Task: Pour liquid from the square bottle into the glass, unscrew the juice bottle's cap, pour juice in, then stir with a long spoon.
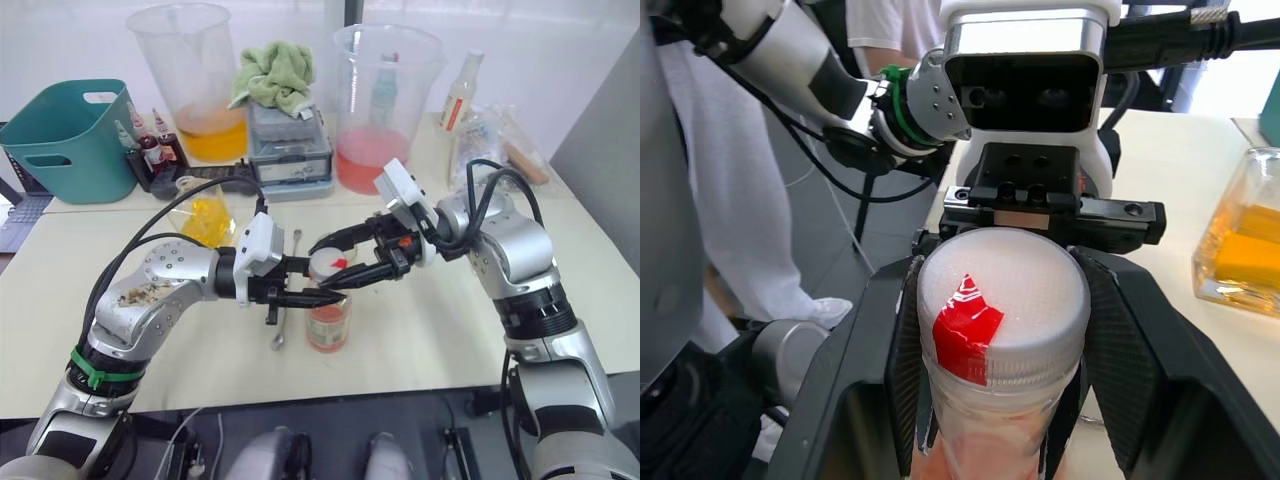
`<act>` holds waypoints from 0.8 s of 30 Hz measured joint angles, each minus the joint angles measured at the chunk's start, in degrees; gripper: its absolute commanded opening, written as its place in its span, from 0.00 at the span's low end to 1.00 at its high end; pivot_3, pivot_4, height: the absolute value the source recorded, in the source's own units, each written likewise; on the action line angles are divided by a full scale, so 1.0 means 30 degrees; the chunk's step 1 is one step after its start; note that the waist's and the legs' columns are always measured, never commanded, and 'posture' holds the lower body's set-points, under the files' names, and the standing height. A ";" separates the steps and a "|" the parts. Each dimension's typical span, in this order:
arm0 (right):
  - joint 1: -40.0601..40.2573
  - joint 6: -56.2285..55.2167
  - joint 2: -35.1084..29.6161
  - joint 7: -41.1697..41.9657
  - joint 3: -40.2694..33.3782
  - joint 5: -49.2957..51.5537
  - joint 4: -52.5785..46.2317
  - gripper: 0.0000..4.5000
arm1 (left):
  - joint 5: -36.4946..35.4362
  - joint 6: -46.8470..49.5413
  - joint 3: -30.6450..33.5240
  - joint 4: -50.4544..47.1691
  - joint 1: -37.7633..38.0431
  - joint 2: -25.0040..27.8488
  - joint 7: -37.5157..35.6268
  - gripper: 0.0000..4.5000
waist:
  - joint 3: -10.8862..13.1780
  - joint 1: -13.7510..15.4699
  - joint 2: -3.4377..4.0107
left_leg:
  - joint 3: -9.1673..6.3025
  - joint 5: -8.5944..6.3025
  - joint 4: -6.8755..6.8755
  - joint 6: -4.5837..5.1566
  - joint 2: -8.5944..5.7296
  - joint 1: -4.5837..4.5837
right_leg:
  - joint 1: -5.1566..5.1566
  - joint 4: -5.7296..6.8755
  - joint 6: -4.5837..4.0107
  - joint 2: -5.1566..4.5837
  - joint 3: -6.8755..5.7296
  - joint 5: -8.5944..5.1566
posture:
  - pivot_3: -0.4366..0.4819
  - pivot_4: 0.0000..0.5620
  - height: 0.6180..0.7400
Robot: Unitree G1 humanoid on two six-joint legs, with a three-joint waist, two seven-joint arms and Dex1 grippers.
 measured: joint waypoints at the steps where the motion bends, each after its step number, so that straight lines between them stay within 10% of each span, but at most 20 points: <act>1: -0.0072 0.0166 0.0001 0.0077 -0.0100 0.0080 0.0010 0.75 | 0.0000 -0.0007 0.0029 -0.0209 0.0160 0.0058 0.0060 0.28 | -0.0001 0.0000 0.0001 | -0.0002 0.0000 0.0000 -0.0005 0.0003 0.0002 | 0.0001 0.0000 -0.0001 -0.0001 -0.0001 0.0000 | 0.48 0.27 1.00; 4: -0.0166 0.0690 -0.0009 0.0081 -0.0553 0.0424 -0.0067 0.98 | 0.0004 -0.0029 0.0018 -0.0333 0.0294 0.0058 0.0189 0.28 | -0.0001 0.0000 0.0002 | -0.0007 0.0004 0.0000 -0.0015 0.0003 0.0004 | 0.0004 -0.0007 -0.0002 -0.0005 -0.0003 0.0001 | 0.48 0.27 1.00; 24: 0.5788 0.5500 -0.0893 -1.0619 -0.5116 0.2886 -1.0240 0.99 | 0.0349 -0.1467 -0.0871 0.2059 -0.0746 -0.1005 -0.0750 0.28 | -0.0009 0.0581 -0.0001 | -0.0031 -0.0046 0.0006 -0.0108 -0.0020 0.0012 | 0.0000 -0.0033 0.0001 -0.0071 -0.0035 0.0003 | 0.48 0.27 1.00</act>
